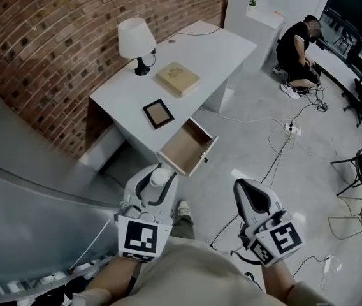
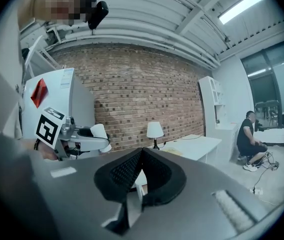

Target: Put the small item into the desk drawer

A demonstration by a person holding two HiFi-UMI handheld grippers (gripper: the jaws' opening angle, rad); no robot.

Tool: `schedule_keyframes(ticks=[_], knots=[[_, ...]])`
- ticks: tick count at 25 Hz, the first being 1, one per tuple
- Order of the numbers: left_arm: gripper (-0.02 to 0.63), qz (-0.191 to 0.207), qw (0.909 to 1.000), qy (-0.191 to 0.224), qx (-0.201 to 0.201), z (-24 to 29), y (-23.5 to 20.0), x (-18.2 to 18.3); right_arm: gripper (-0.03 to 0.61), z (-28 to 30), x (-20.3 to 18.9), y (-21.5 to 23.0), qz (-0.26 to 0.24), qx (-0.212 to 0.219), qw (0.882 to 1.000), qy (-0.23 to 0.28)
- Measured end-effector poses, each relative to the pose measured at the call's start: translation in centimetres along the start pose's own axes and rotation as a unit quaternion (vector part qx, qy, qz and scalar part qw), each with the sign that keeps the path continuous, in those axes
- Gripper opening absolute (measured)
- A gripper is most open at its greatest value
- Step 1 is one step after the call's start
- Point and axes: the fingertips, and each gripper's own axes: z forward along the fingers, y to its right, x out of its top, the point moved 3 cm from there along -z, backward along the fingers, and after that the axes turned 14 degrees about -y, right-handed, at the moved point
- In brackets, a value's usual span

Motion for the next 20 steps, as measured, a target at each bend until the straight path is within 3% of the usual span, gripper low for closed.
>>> schedule_keyframes(ticks=[7,10,13,20], knots=[[0.147,-0.005,0.9998,-0.017,-0.011,7.6,-4.8,2.2,0.003,7.6,3.6,5.0,0.007,-0.004,1.000,-0.013],[0.147,0.024,0.9993,-0.026,-0.016,10.6,-7.0,3.0,0.003,10.7,5.2,6.9,0.010,-0.006,1.000,-0.016],[0.148,0.009,0.9993,-0.030,-0.020,12.6,-8.6,3.6,0.003,12.9,6.5,8.3,0.011,-0.008,1.000,-0.017],[0.147,0.025,0.9984,-0.044,-0.025,16.2,-10.7,3.8,0.004,16.9,6.8,11.1,0.018,-0.008,0.999,-0.042]])
